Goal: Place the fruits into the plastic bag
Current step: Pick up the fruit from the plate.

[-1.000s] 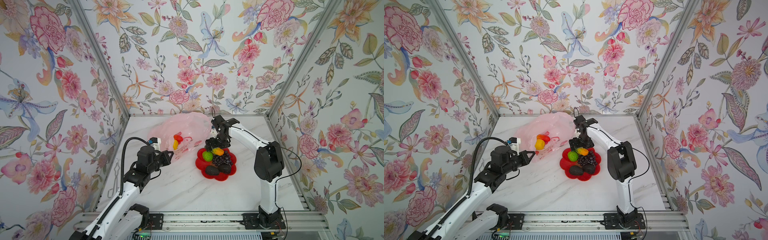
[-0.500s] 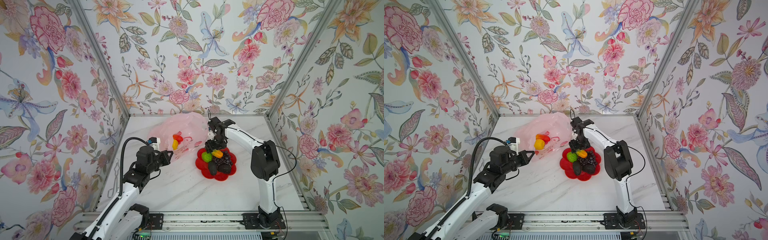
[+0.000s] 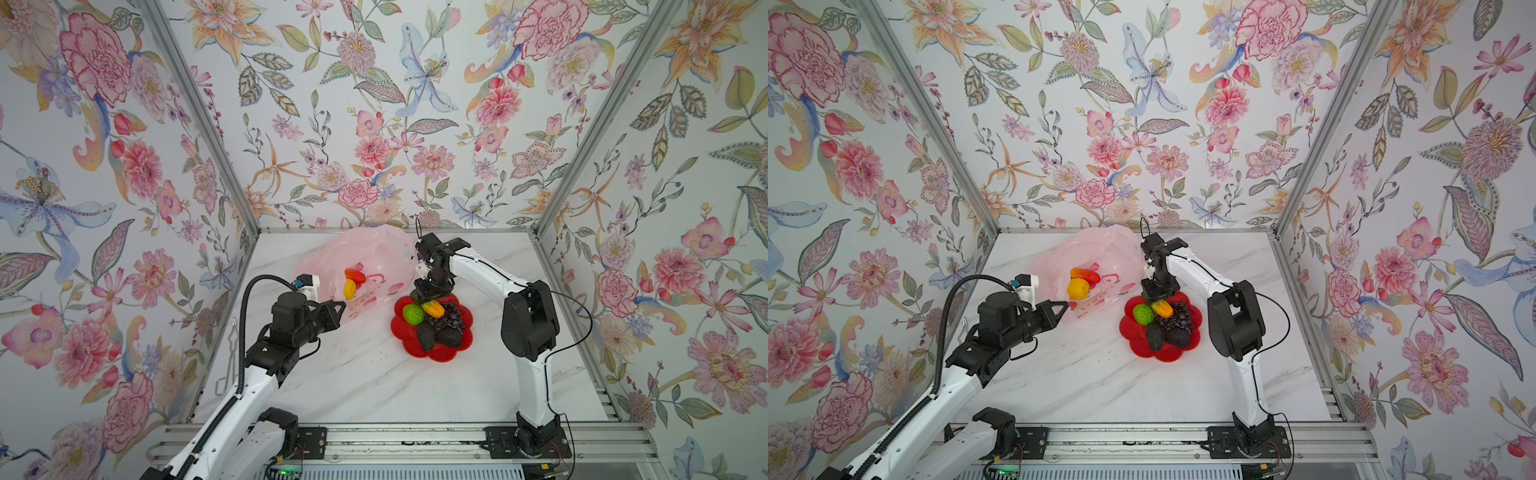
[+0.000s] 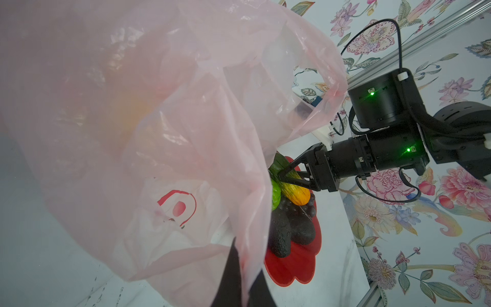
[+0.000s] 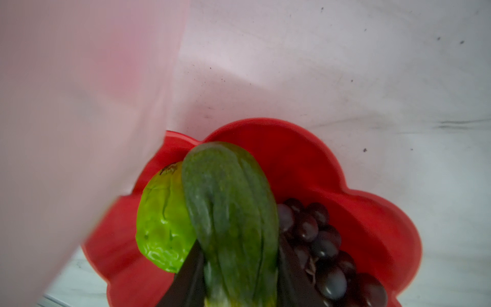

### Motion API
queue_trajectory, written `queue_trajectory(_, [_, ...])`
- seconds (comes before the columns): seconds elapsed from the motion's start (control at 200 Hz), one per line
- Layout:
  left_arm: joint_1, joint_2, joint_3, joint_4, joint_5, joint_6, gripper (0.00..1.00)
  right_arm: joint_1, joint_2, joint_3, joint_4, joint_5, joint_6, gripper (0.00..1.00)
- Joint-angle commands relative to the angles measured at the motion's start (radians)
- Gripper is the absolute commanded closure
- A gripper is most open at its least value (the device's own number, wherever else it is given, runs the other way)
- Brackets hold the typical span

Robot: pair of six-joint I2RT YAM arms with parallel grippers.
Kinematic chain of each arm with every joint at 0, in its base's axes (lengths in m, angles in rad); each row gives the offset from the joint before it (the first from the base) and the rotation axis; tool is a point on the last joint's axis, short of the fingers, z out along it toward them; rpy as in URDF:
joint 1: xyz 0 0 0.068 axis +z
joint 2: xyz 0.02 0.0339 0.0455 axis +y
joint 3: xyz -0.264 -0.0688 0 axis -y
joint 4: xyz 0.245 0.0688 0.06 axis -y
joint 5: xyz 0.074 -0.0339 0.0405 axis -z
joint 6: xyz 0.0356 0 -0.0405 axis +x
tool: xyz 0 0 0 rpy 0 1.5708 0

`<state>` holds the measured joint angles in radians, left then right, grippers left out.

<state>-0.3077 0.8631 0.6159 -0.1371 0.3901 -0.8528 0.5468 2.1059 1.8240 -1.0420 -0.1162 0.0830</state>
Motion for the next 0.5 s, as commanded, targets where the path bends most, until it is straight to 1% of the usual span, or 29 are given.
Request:
queue_trajectory(0.0, [0.011,0.004,0.004,0.003,0.02,0.003,1.0,-0.018,-0.101,-0.039,-0.025,-0.029,0.034,0.76])
queue_trajectory(0.125, [0.01,0.002,0.003,0.007,0.022,0.004,1.0,-0.045,-0.179,-0.121,-0.012,-0.101,0.08,0.76])
queue_trajectory(0.27, [0.01,0.004,0.002,0.016,0.025,0.003,1.0,-0.081,-0.317,-0.266,0.049,-0.199,0.152,0.76])
queue_trajectory(0.38, [0.01,0.009,0.002,0.024,0.028,0.0,1.0,-0.12,-0.439,-0.377,0.128,-0.319,0.249,0.76])
queue_trajectory(0.495, [0.012,0.014,0.004,0.031,0.032,0.001,1.0,-0.128,-0.567,-0.468,0.247,-0.426,0.404,0.75])
